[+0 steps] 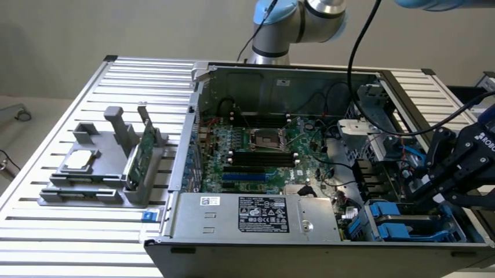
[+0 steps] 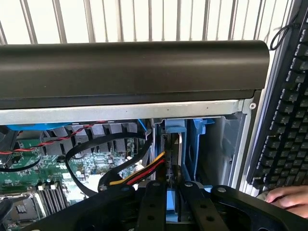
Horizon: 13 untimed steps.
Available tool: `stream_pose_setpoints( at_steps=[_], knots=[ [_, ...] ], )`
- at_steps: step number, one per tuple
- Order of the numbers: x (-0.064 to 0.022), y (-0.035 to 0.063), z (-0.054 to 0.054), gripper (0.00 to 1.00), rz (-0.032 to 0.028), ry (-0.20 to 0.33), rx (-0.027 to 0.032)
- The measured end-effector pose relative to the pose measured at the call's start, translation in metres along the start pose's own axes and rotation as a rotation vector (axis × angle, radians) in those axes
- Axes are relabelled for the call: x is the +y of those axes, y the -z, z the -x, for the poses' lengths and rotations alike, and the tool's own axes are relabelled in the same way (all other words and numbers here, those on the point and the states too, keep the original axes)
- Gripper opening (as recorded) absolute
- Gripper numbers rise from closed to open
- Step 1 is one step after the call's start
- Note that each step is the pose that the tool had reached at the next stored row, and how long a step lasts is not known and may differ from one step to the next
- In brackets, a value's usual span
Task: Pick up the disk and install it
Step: 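Insert the first disk wire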
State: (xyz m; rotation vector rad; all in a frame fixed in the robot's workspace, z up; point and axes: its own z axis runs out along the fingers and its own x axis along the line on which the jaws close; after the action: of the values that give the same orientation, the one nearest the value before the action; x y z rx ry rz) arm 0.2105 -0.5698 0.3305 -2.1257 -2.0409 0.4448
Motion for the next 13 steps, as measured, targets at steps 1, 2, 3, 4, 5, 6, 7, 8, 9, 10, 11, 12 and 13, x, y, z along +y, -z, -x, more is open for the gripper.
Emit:
stream_pose_setpoints(
  at_steps=[1, 2, 3, 4, 5, 6, 7, 8, 9, 10, 11, 12, 13],
  knots=[
    [0.0000, 0.0001, -0.0002, 0.17, -0.0002, 0.000, -0.0001],
    [0.0003, 0.0001, -0.0003, 0.17, -0.0004, 0.000, 0.0000],
    [0.0005, 0.0003, -0.0004, 0.17, -0.0006, 0.000, -0.0002],
    [0.0007, 0.0004, -0.0005, 0.17, -0.0007, 0.000, -0.0002],
    [0.0009, 0.0004, -0.0005, 0.17, -0.0008, 0.000, -0.0001],
    [0.0011, 0.0004, -0.0006, 0.17, -0.0011, 0.000, 0.0000],
    [0.0012, 0.0004, -0.0006, 0.17, -0.0012, 0.000, -0.0001],
    [0.0013, 0.0004, -0.0006, 0.17, -0.0014, 0.000, -0.0001],
    [0.0014, 0.0003, -0.0007, 0.17, -0.0016, 0.000, -0.0001],
    [0.0014, 0.0002, -0.0007, 0.17, -0.0017, 0.000, -0.0001],
    [0.0015, 0.0000, -0.0009, 0.17, -0.0018, 0.000, 0.0001],
    [0.0015, -0.0001, -0.0010, 0.17, -0.0019, -0.001, 0.0001],
    [0.0015, -0.0002, -0.0013, 0.17, -0.0020, -0.001, 0.0002]
  ],
)
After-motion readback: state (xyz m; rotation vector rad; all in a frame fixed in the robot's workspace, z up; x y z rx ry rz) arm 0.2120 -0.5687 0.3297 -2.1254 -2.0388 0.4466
